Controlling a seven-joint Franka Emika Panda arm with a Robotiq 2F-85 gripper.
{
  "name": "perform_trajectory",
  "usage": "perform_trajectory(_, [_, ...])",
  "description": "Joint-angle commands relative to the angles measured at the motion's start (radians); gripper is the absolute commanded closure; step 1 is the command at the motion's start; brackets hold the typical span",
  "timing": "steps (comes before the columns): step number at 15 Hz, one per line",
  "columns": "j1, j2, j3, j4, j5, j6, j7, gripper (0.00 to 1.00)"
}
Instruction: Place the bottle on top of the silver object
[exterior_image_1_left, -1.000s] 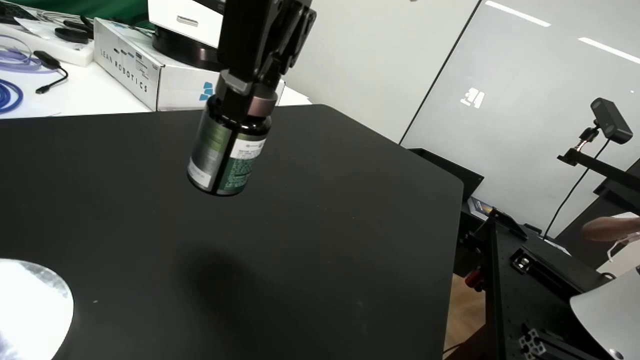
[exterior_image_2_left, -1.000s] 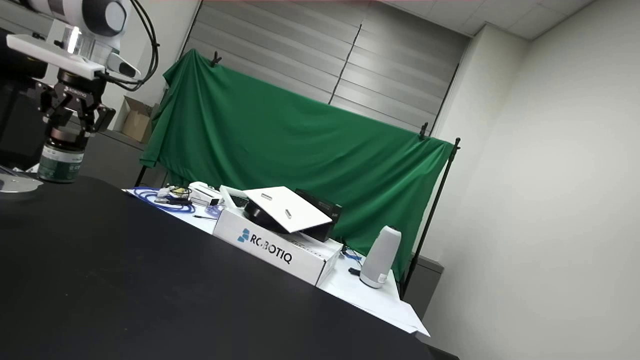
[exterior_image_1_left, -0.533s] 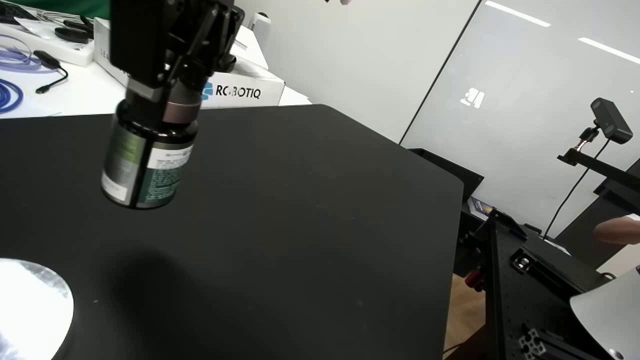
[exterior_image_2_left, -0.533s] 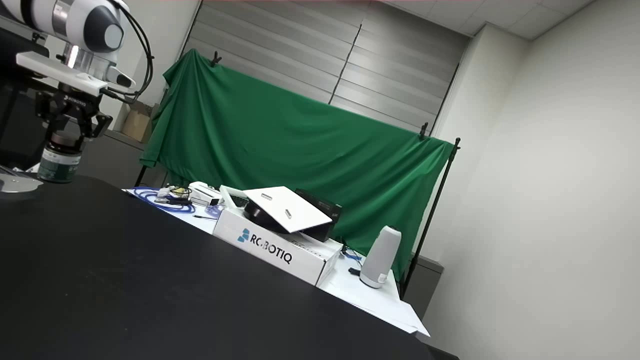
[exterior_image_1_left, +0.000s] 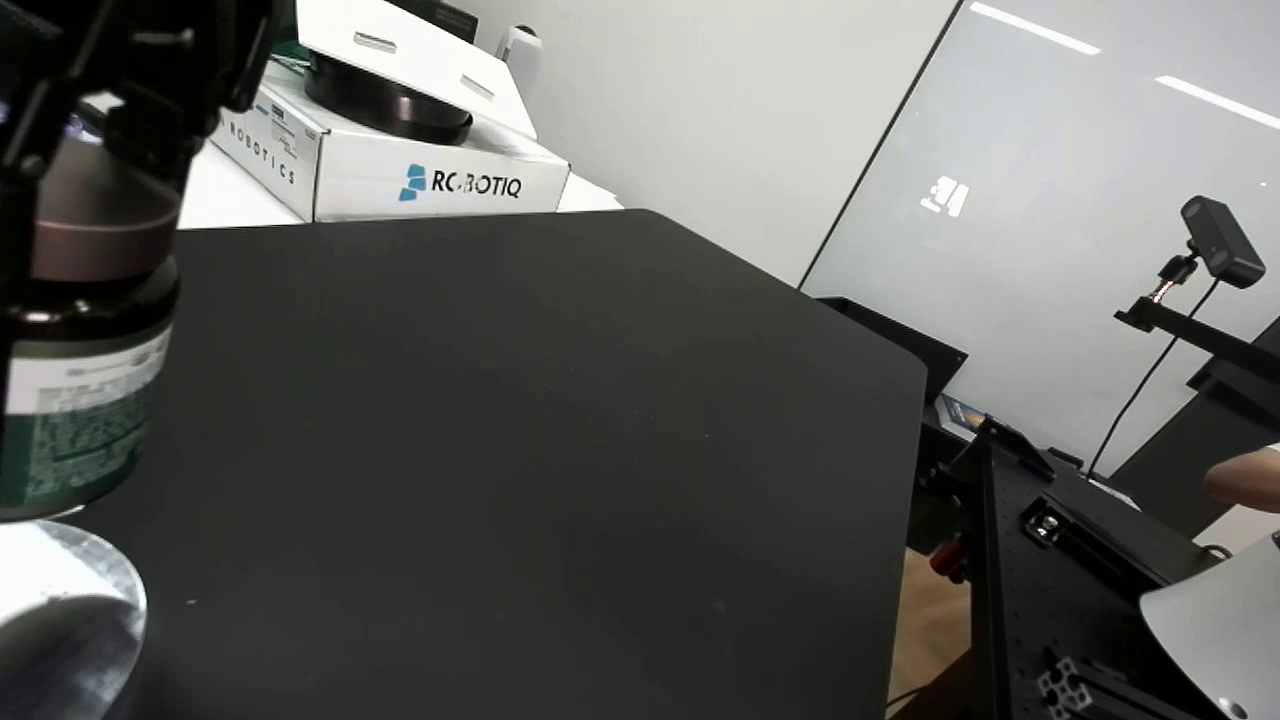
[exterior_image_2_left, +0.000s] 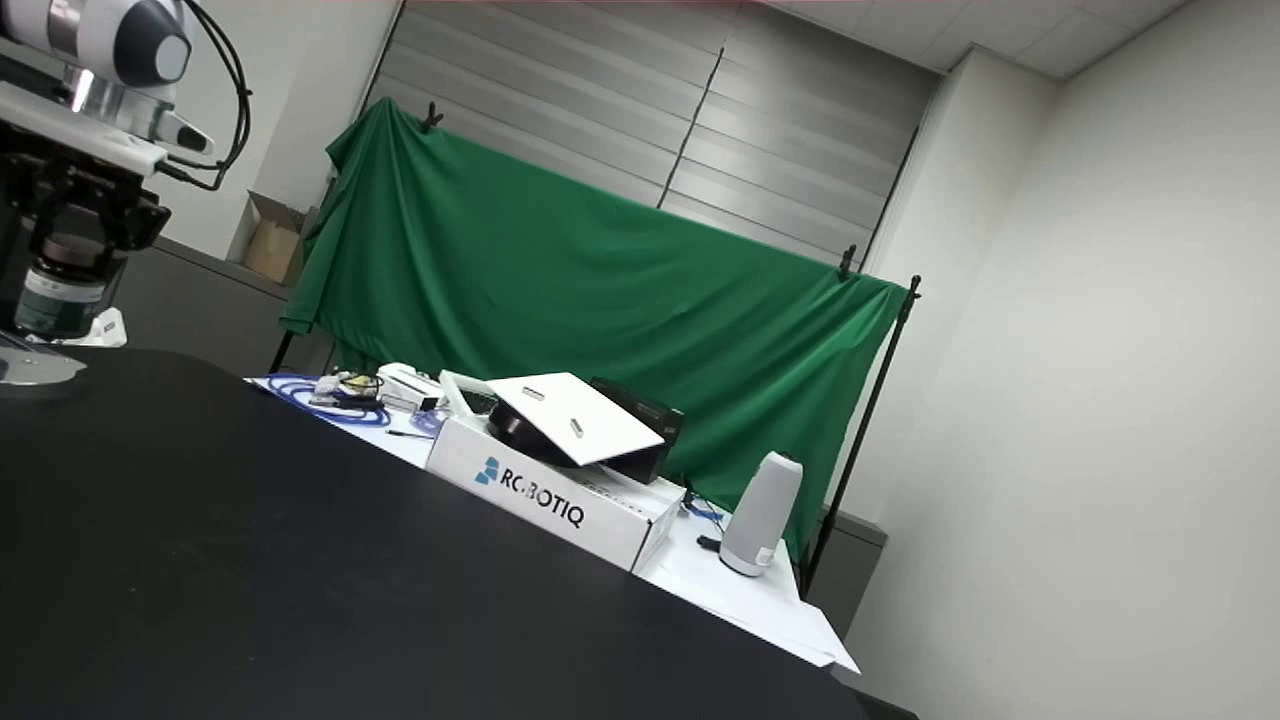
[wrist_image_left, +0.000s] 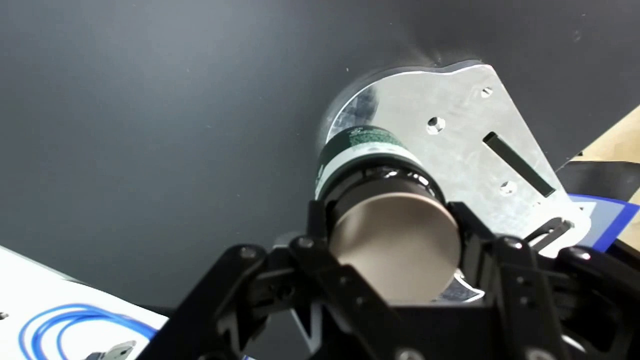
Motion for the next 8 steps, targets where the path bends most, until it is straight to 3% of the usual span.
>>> perform_trajectory(1, [0.021,0.046,0.008,0.061,-0.013,-0.009,-0.026,0.64])
perform_trajectory(8, [0.042,0.114,0.011,0.127,-0.036,-0.055,-0.107,0.64])
